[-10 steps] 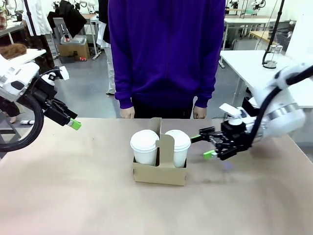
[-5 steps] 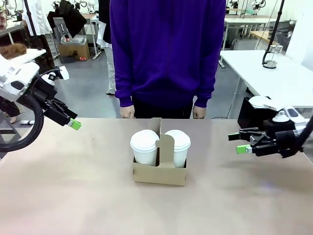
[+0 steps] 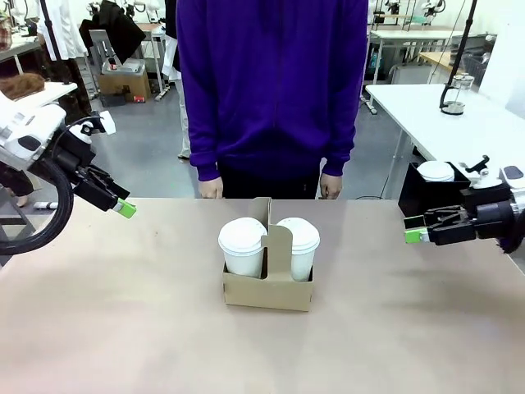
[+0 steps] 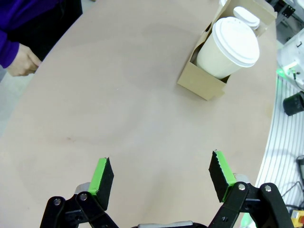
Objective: Pour a drink into a cup and package it in a carrier.
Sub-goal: Insert the held 600 ml Paper Cup into the Cup Carrier.
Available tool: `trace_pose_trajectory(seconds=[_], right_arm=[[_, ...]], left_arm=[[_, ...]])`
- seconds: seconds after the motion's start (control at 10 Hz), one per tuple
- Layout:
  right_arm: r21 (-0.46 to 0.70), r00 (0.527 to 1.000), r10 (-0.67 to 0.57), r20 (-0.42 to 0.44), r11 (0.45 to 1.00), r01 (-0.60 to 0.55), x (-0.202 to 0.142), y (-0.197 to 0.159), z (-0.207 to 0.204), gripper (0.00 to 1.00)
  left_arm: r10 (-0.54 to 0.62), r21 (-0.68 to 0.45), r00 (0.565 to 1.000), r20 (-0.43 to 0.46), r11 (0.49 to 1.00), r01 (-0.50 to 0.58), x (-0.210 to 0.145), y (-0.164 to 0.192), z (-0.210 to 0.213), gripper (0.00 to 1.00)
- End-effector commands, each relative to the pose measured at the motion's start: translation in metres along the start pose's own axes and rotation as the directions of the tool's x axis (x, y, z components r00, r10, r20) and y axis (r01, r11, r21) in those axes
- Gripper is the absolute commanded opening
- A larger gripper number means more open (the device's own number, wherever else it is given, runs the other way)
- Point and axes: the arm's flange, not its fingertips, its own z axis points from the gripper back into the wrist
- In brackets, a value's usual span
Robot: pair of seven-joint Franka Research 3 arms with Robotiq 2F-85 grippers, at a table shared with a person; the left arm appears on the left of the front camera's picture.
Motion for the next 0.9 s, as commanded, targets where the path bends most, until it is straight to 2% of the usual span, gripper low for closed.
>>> trace_pose_trajectory(seconds=[0.0, 0.8], right_arm=[[0.01, 1.0, 0.009, 0.022, 1.0, -0.009, -0.0022, -0.0012, 0.0046, 1.0], [0.01, 1.0, 0.009, 0.022, 1.0, -0.009, -0.0022, -0.0012, 0.0046, 1.0]], left_arm=[[-0.002, -0.004, 1.0, 0.005, 1.0, 0.002, -0.0005, -0.0006, 0.0, 1.0], [-0.002, -0.004, 1.0, 0.005, 1.0, 0.002, -0.0005, -0.0006, 0.0, 1.0]])
